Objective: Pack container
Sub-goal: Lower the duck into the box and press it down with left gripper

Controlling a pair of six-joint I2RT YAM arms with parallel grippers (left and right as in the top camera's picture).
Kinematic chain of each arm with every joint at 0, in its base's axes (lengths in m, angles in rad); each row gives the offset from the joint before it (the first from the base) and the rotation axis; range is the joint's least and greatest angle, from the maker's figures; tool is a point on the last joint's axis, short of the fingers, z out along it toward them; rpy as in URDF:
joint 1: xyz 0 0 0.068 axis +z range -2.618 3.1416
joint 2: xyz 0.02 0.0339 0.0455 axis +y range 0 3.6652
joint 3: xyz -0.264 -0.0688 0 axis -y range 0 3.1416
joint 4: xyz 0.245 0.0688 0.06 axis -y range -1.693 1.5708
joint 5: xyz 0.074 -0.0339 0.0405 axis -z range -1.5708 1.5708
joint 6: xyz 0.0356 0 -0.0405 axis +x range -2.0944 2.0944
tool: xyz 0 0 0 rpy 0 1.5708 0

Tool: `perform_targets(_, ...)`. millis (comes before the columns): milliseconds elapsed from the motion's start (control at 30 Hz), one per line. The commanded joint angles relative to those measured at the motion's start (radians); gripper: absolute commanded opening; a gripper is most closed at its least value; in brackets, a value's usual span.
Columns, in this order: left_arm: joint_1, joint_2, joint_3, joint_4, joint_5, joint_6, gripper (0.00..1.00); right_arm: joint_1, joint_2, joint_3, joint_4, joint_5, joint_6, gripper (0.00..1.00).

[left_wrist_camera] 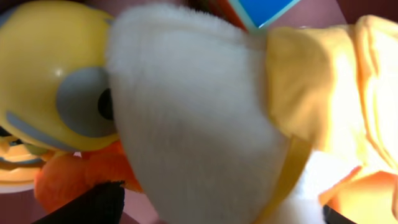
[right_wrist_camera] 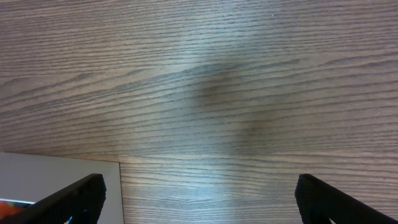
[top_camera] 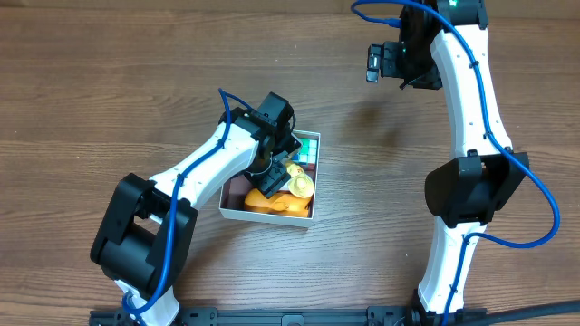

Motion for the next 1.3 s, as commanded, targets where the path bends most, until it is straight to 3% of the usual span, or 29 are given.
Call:
perform_targets(0,0.0,0.021,0.057,-0.021,-0.013,-0.011,0.76,0.002,-0.009,0.022,0.005,0.013,0.008,1.0)
perform_targets(933,-0.001,0.021,0.13,-0.123,-0.009,-0.045,0.72,0.002,-0.009,0.022,0.005,0.013,0.008,1.0)
perform_targets(1267,0.0,0.021,0.28,-0.166,-0.006,-0.048,0.73,0.002,-0.009,0.022,0.005,0.013,0.008,1.0)
